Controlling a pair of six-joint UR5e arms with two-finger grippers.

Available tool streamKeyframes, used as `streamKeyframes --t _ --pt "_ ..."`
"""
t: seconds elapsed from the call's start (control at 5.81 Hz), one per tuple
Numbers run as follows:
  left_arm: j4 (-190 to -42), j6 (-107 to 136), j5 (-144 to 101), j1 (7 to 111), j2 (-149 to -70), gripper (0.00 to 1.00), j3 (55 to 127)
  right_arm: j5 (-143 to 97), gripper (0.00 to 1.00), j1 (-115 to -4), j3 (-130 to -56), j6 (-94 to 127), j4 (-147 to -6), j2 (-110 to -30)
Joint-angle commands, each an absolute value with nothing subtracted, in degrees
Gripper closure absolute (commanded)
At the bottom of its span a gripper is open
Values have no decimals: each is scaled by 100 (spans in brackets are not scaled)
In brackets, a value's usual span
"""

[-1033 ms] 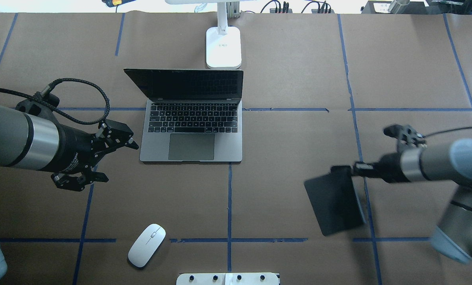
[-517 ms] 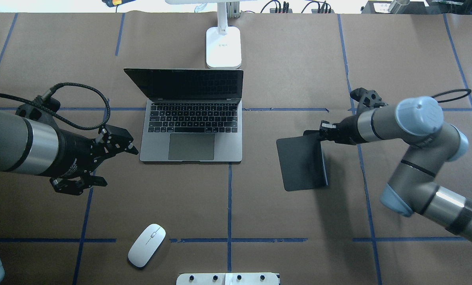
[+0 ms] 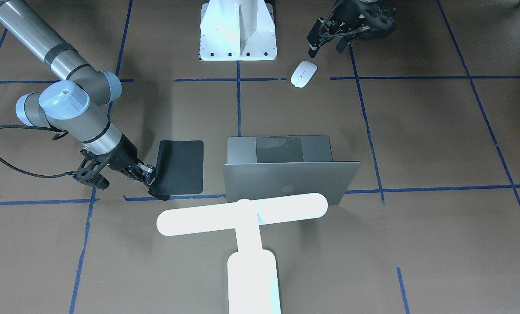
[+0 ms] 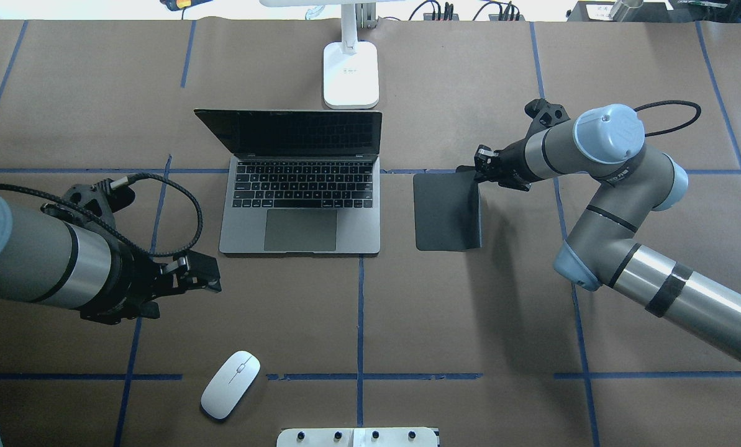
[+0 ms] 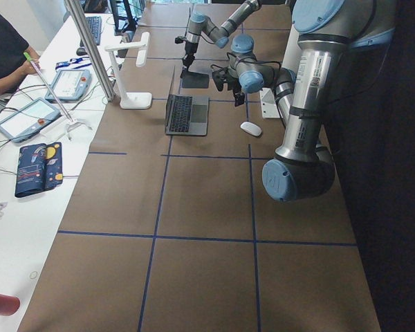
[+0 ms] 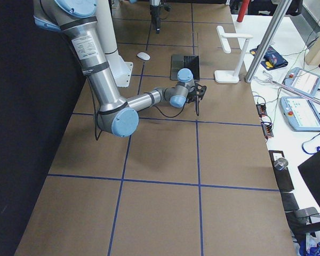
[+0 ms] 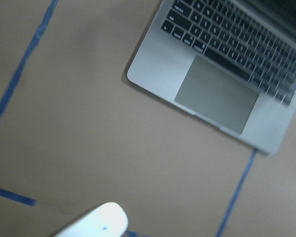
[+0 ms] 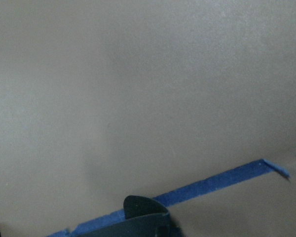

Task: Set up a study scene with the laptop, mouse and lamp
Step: 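Withdraw the right gripper while the left gripper moves over the white mouse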

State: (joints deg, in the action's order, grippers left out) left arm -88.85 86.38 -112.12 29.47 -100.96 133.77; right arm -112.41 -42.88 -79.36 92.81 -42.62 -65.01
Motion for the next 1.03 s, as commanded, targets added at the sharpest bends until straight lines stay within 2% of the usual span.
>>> streamKeyframes --t 0.0,0.34,0.52,0.86 --pt "-8473 6112 -10953 2639 -9855 0 13430 -11163 1 -4307 -7901 9299 -4307 -6469" --pt "-8481 6046 -9946 1631 -9826 0 13377 -11275 0 -4464 -8416 9264 -4324 -6660" --pt "-8551 5951 -9845 1330 -9965 0 13125 -11581 0 -4682 -8811 9229 -4333 -7054" --pt "-8604 4193 -9887 1318 -10142 0 12763 -11881 0 -5148 -9165 9141 -4333 -7590"
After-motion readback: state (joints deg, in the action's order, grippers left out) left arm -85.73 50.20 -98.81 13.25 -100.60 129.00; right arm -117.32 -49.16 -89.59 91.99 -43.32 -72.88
